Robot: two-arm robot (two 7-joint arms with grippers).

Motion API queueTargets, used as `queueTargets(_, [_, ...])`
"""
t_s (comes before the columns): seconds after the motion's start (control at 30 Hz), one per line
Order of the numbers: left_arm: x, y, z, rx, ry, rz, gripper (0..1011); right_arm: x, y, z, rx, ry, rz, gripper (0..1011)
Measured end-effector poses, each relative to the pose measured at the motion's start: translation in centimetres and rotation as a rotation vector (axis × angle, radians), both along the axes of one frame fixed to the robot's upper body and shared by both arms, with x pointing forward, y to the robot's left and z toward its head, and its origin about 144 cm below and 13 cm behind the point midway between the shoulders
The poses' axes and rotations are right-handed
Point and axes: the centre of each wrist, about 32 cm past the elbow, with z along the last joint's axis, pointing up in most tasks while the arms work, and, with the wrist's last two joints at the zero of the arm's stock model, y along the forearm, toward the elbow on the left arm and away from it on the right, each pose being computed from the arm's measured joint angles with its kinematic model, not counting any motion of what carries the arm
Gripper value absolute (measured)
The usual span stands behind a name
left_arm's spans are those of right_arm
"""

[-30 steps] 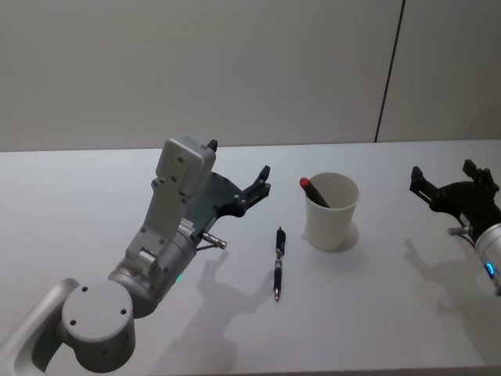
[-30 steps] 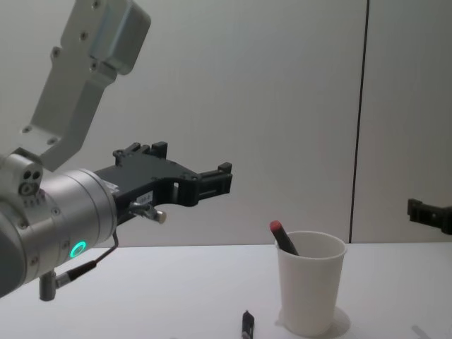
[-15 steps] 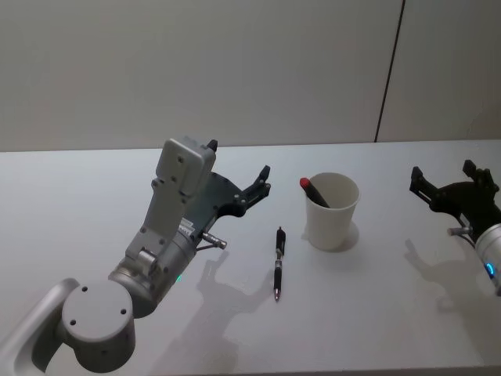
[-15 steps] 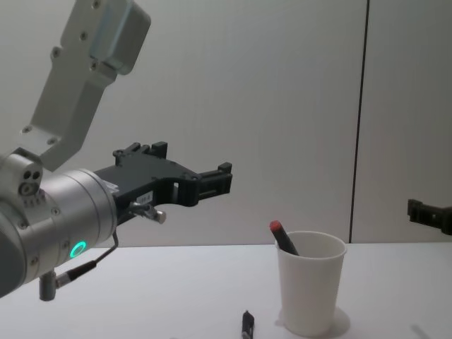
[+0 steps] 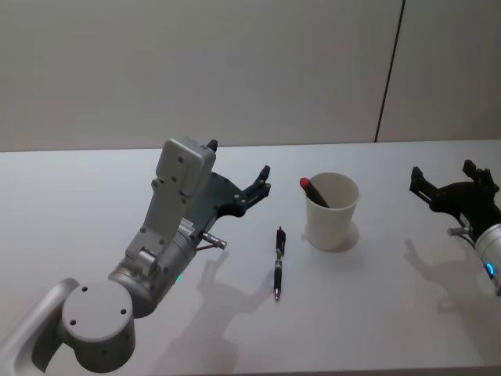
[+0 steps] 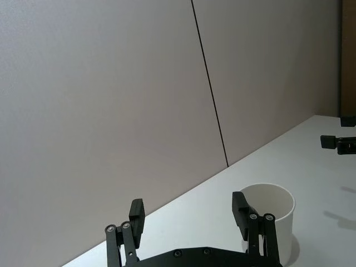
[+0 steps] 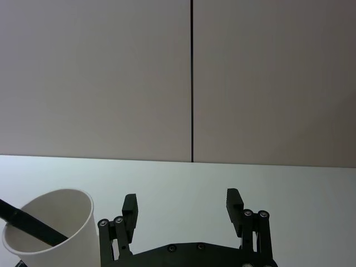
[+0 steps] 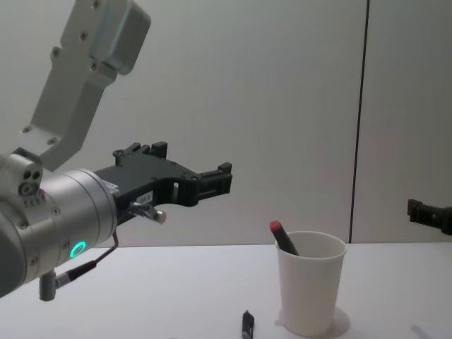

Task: Place the pen into the pen holder.

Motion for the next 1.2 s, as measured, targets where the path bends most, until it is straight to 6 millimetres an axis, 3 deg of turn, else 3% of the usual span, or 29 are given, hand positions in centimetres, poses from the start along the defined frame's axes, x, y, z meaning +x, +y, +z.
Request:
queueTargets(0.4, [0.0, 0.0, 0.0, -0.003, 0.023, 0.002, 1000, 0.0, 0.0, 0.0, 0.000, 0.000, 0.000, 1002])
queueTargets(1.2, [1.3, -0.5, -0.1, -0.031, 0.229, 0.007, 1000, 0.0, 0.0, 0.0, 0.000, 0.000, 0.000, 1002])
